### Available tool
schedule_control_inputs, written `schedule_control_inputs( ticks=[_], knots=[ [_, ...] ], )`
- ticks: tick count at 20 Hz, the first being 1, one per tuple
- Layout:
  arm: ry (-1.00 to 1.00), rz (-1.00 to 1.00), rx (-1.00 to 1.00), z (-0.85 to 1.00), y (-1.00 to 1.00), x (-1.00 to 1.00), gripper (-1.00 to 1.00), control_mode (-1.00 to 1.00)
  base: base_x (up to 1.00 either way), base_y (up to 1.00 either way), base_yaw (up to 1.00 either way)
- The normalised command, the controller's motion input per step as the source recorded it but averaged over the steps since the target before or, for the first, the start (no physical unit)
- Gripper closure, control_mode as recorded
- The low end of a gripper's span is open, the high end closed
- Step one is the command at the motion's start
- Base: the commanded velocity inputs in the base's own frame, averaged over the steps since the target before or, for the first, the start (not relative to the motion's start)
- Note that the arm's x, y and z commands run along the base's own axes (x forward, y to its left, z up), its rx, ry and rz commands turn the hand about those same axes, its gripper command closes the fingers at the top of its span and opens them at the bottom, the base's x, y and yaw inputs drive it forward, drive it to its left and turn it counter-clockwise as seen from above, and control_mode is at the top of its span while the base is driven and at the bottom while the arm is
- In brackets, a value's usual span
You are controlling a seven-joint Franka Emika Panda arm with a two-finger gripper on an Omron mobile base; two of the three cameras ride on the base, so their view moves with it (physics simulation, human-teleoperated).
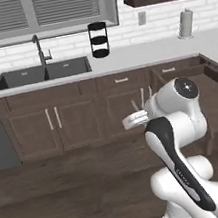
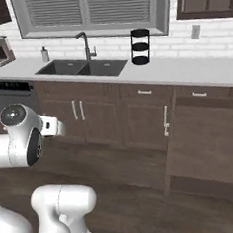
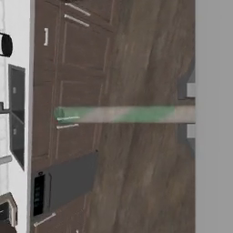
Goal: Take a straw from the drawer in front and place it inside the glass cup on the dining counter.
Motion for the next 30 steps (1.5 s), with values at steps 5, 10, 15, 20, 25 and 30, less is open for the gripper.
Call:
schedule_control_inputs(
  ticks=[5, 10, 15, 20, 25, 30],
  knots=[
    [0.00, 0.00, 0.00, 0.00, 0.00, 0.00, 1.00, 1.00, 0.00, 0.72, 0.57],
    [0.00, 0.00, 0.00, 0.00, 0.00, 0.00, 1.00, 1.00, 0.00, 0.72, 0.55],
    [0.00, 0.00, 0.00, 0.00, 0.00, 0.00, 1.00, 1.00, -0.25, 0.30, 0.47],
    [0.00, 0.00, 0.00, 0.00, 0.00, 0.00, 1.00, 1.00, 0.03, 0.00, 0.28],
    [0.00, 0.00, 0.00, 0.00, 0.00, 0.00, 1.00, 1.00, -0.93, -0.07, 0.09],
    [0.00, 0.00, 0.00, 0.00, 0.00, 0.00, 1.00, 1.00, -1.00, -0.13, 0.00]
  ],
)
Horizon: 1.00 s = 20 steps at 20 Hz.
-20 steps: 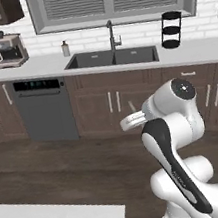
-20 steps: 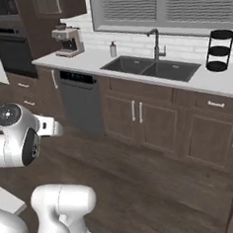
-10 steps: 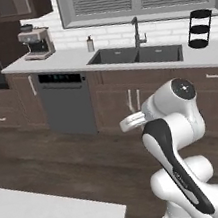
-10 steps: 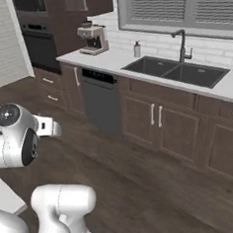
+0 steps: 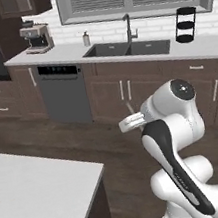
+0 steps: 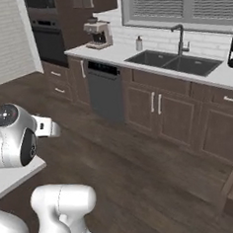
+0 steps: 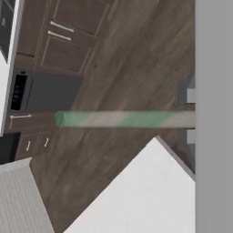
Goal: Take a straw from the drawer in front and place it inside the glass cup on the dining counter.
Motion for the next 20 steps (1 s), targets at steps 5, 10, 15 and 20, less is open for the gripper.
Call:
schedule_control_inputs(
  ticks=[5, 10, 15, 20],
  knots=[
    [0.00, 0.00, 0.00, 0.00, 0.00, 0.00, 1.00, 1.00, -1.00, 0.14, 0.00],
    [0.00, 0.00, 0.00, 0.00, 0.00, 0.00, 1.00, 1.00, -1.00, 0.56, 0.00],
    [0.00, 0.00, 0.00, 0.00, 0.00, 0.00, 1.00, 1.00, -1.00, 0.72, 0.00],
    [0.00, 0.00, 0.00, 0.00, 0.00, 0.00, 1.00, 1.00, -1.00, 0.91, 0.00]
  ],
)
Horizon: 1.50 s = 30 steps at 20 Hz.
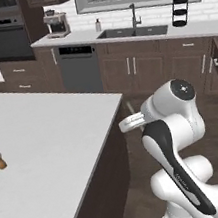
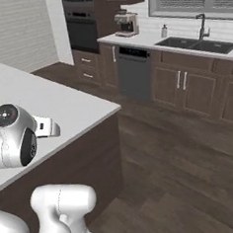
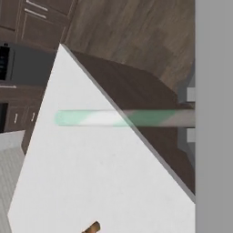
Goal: Take a straw from the drawer in front and place it inside the glass cup on the dining counter.
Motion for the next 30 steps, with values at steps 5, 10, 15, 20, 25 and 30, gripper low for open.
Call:
schedule_control_inputs(
  ticks=[5, 10, 15, 20, 25, 30],
  knots=[
    [0.00, 0.00, 0.00, 0.00, 0.00, 0.00, 1.00, 1.00, -1.00, 1.00, 0.00],
    [0.00, 0.00, 0.00, 0.00, 0.00, 0.00, 1.00, 1.00, -1.00, 1.00, 0.00],
    [0.00, 0.00, 0.00, 0.00, 0.00, 0.00, 1.00, 1.00, -1.00, 1.00, 0.00],
    [0.00, 0.00, 0.00, 0.00, 0.00, 0.00, 1.00, 1.00, -1.00, 1.00, 0.00],
    [0.00, 0.00, 0.00, 0.00, 0.00, 0.00, 1.00, 1.00, -0.55, 1.00, -0.09],
    [0.00, 0.00, 0.00, 0.00, 0.00, 0.00, 1.00, 1.00, -0.01, 1.00, -0.28]
  ],
)
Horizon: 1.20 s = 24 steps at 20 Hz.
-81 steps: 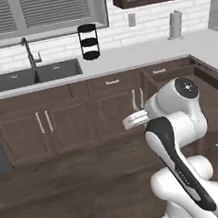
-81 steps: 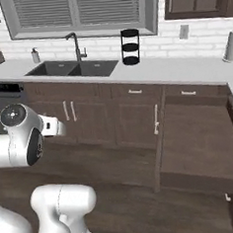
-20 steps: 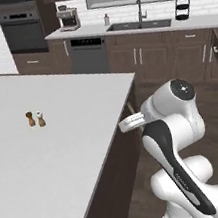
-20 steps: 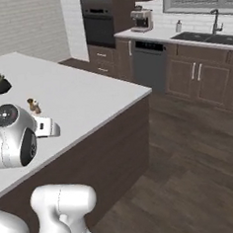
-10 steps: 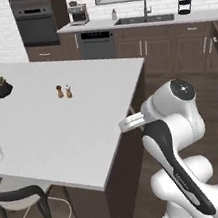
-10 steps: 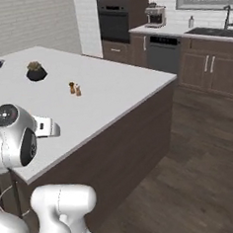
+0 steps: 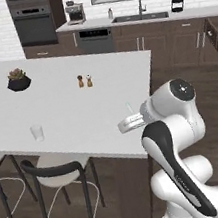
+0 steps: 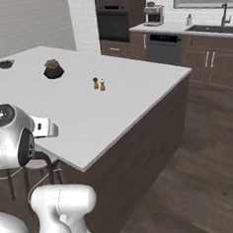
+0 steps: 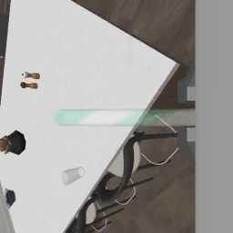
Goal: Take a straw from the drawer in front and place it inside the glass cup on the dining counter.
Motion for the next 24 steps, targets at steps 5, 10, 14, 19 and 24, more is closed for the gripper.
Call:
schedule_control_inputs(
  ticks=[5, 10, 14, 19, 24],
  knots=[
    [0.00, 0.00, 0.00, 0.00, 0.00, 0.00, 1.00, 1.00, 0.00, 1.00, -0.32],
    [0.00, 0.00, 0.00, 0.00, 0.00, 0.00, 1.00, 1.00, -0.11, 1.00, -0.33],
    [0.00, 0.00, 0.00, 0.00, 0.00, 0.00, 1.00, 1.00, -0.11, 1.00, -0.33],
    [0.00, 0.00, 0.00, 0.00, 0.00, 0.00, 1.00, 1.00, -0.01, 0.82, -0.32],
    [0.00, 0.00, 0.00, 0.00, 0.00, 0.00, 1.00, 1.00, 0.04, 0.34, -0.29]
  ],
)
